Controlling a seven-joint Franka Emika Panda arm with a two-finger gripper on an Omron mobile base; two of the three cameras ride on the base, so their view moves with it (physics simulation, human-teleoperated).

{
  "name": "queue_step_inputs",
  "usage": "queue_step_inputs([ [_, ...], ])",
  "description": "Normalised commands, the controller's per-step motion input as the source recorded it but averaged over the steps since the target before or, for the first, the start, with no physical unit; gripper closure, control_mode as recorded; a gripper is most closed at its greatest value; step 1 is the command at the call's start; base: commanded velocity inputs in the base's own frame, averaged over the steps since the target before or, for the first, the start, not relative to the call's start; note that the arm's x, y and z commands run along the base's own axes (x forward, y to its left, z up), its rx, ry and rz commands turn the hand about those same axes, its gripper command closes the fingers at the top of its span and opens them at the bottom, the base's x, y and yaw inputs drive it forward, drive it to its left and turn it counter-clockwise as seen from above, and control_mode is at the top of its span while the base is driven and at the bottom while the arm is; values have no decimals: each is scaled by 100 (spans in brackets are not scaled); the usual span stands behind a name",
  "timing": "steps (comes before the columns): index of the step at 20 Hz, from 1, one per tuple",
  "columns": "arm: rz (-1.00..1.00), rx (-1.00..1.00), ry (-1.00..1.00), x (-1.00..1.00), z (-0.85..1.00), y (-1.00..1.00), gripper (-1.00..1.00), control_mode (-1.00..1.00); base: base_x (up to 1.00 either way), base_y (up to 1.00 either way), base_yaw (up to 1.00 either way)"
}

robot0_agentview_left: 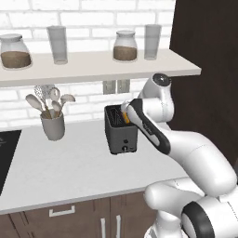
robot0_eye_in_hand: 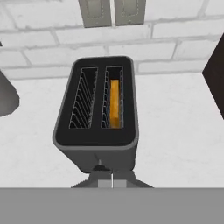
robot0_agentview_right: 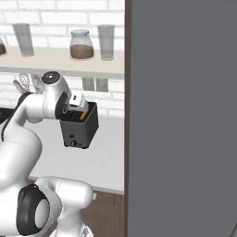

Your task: Start the toaster. Once the lever pops up, take the bread to the plate on the dining counter.

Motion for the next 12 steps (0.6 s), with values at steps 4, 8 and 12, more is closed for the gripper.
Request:
queue_step_inputs([
  [4,0,-4,0,12,-19,0,100,-100,0,0,0],
  [8,0,-4,0,12,-21,0,100,-100,0,0,0],
  [12,0,-2,0,14,-20,0,100,-100,0,0,0],
])
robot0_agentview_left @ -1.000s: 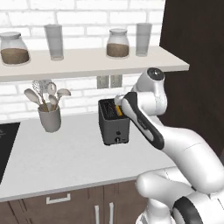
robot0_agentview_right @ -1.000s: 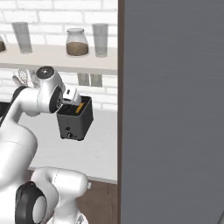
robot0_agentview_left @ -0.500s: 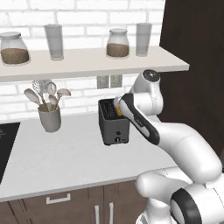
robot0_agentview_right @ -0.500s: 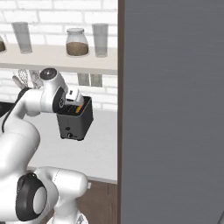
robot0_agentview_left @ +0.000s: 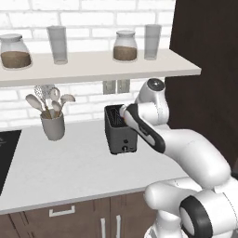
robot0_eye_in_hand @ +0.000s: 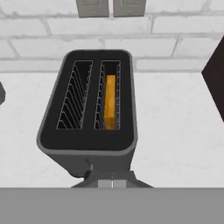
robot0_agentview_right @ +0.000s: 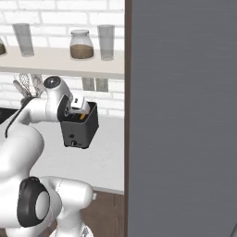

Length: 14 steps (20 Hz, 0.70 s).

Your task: Start the toaster. Once the lever pops up, take the bread to the plate on the dining counter.

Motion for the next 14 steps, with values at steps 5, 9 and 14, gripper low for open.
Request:
queue_step_inputs([
  [5,0,0,-1,18,-14,0,100,-100,0,0,0],
  [9,0,0,-1,24,-6,0,100,-100,0,0,0],
  [14,0,-1,-3,23,-5,0,100,-100,0,0,0],
])
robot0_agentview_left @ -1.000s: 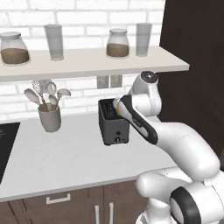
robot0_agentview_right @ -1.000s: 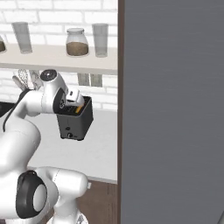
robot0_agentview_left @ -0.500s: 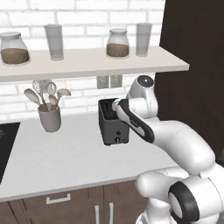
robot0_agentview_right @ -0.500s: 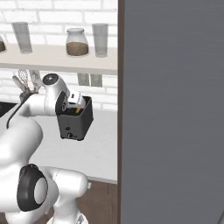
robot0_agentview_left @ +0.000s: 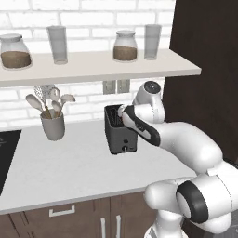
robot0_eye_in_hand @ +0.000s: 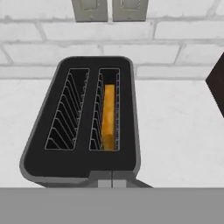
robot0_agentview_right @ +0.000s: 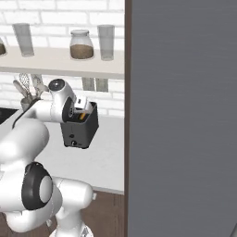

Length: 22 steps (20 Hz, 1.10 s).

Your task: Start the toaster. Once the lever pops up, take the bread to the plate on the dining counter.

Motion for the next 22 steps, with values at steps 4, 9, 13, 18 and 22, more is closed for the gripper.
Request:
queue_step_inputs([
  [4,0,-2,-5,19,-9,0,100,-100,0,0,0],
  [9,0,-3,-4,16,-13,0,100,-100,0,0,0],
  [13,0,-3,-4,20,-7,5,100,-100,0,0,0],
  [18,0,-2,-5,21,0,18,100,-100,0,0,0],
  [22,0,0,-3,14,0,11,-100,-100,0,0,0],
])
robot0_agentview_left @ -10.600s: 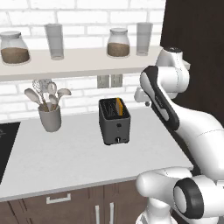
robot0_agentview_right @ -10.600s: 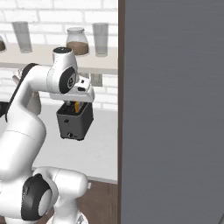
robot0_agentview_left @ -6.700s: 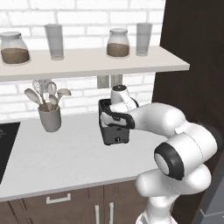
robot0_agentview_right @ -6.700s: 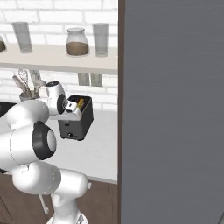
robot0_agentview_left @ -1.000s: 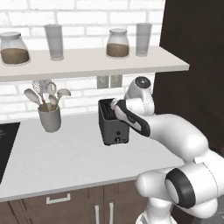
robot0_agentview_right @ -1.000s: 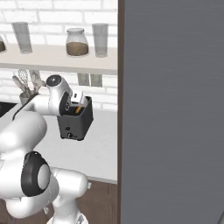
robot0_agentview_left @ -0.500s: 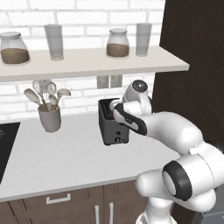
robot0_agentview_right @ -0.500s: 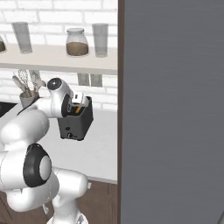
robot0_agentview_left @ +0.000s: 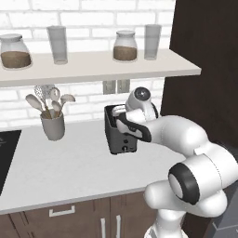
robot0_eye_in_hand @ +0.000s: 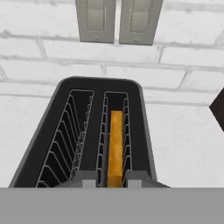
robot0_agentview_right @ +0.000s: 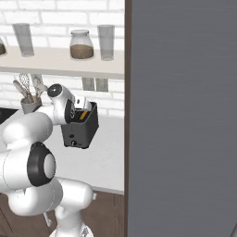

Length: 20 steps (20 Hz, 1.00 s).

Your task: Start the toaster. Once the lever pops up, take the bread to the plate on the dining counter.

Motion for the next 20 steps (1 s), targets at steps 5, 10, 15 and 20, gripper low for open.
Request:
queue_step_inputs([
  [5,0,0,0,2,0,0,-100,-100,0,0,0],
  [10,0,0,0,0,0,-1,-100,-100,0,0,0],
  [15,0,1,-2,0,0,-6,-100,-100,0,0,0],
  [20,0,0,0,0,0,-2,-100,-100,0,0,0],
])
